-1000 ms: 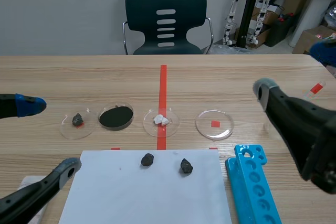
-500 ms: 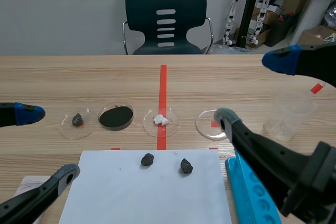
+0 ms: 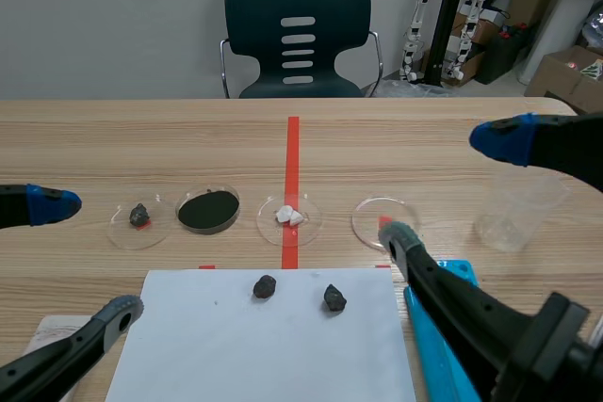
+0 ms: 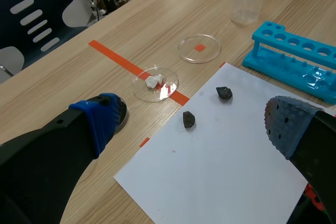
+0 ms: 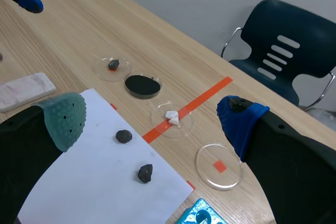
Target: Return to the home posture
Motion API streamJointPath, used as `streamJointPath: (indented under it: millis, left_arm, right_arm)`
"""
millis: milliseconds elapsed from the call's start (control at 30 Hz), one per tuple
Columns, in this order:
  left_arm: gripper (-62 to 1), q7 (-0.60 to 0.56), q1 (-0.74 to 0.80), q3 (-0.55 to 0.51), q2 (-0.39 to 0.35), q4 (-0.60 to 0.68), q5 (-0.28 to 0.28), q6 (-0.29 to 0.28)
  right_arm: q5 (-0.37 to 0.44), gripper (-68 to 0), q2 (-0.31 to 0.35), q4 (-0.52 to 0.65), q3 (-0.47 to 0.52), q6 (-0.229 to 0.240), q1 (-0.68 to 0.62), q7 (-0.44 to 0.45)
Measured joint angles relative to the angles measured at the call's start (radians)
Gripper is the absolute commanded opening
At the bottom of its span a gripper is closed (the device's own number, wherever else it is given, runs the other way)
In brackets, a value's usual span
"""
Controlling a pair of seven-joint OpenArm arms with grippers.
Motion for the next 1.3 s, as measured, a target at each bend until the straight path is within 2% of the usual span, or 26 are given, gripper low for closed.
streamJointPath:
  millis: [133, 267, 400, 467, 567, 733, 1300]
  left_arm:
    - [-3.7, 0.0, 0.0, 0.0, 0.0, 0.0, 0.001, 0.0]
    - [-3.7, 0.0, 0.0, 0.0, 0.0, 0.0, 0.001, 0.0]
    - [-3.7, 0.0, 0.0, 0.0, 0.0, 0.0, 0.001, 0.0]
    - [-3.7, 0.0, 0.0, 0.0, 0.0, 0.0, 0.001, 0.0]
    - [-3.7, 0.0, 0.0, 0.0, 0.0, 0.0, 0.001, 0.0]
    - [-3.7, 0.0, 0.0, 0.0, 0.0, 0.0, 0.001, 0.0]
    - [-3.7, 0.0, 0.0, 0.0, 0.0, 0.0, 0.001, 0.0]
  right_arm:
    - [-0.043, -15.9, -0.013, -0.074, -0.036, -0.042, -0.006, 0.047]
    - [-0.049, -15.9, -0.013, -0.144, -0.043, -0.042, -0.012, 0.11]
    - [-0.052, -15.9, -0.013, -0.148, -0.042, -0.045, -0.06, 0.194]
    - [-0.105, -15.9, -0.013, -0.148, -0.042, -0.045, -0.085, 0.227]
    - [-0.14, -15.9, -0.013, -0.148, -0.042, -0.045, -0.112, 0.227]
    - [-0.139, -15.9, -0.013, -0.148, -0.042, -0.068, -0.117, 0.224]
    - [-0.139, -15.9, -0.013, -0.148, -0.042, -0.068, -0.116, 0.192]
